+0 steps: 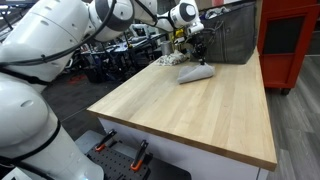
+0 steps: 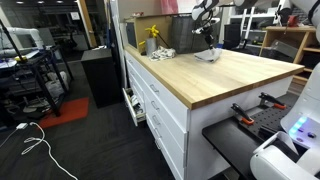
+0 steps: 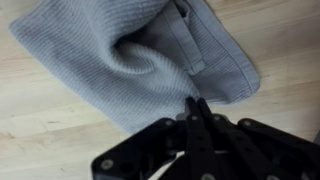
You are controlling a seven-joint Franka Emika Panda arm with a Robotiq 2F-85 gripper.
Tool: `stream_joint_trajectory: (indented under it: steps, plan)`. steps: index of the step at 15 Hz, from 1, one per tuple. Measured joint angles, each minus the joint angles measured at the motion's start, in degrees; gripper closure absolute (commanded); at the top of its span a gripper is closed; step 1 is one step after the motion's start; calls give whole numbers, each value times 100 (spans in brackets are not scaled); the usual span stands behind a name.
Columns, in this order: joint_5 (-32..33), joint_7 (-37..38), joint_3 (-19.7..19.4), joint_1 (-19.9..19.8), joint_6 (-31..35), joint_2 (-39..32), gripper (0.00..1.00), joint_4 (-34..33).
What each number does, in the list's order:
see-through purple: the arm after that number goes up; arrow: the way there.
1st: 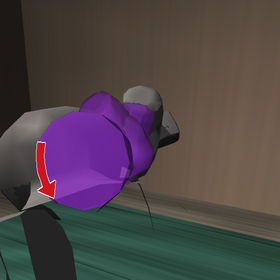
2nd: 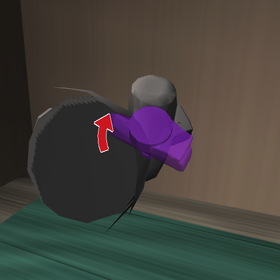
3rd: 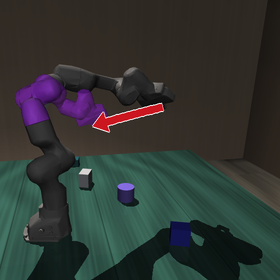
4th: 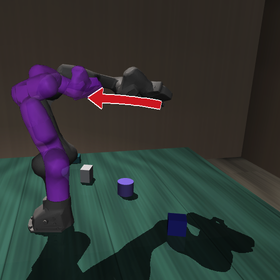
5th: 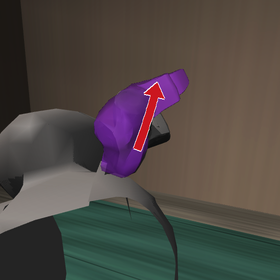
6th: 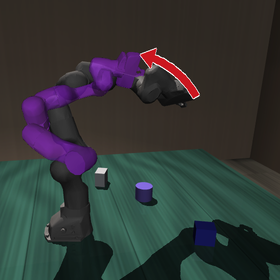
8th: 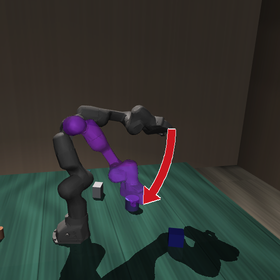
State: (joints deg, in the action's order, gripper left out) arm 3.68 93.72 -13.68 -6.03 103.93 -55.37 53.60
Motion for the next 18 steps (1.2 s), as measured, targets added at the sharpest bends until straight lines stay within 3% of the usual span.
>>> stream_joint_trajectory:
  steps: [14, 15, 16, 18]
  plan:
    - [-173, 13, 66, -249, -511, -814, 99, -1596]
    - [-173, 16, 66, -250, -524, -849, 93, -1655]
    - [-173, 25, 66, -250, -536, -883, 71, -1703]
    - [-160, 34, 57, -245, -540, -935, 67, -1752]
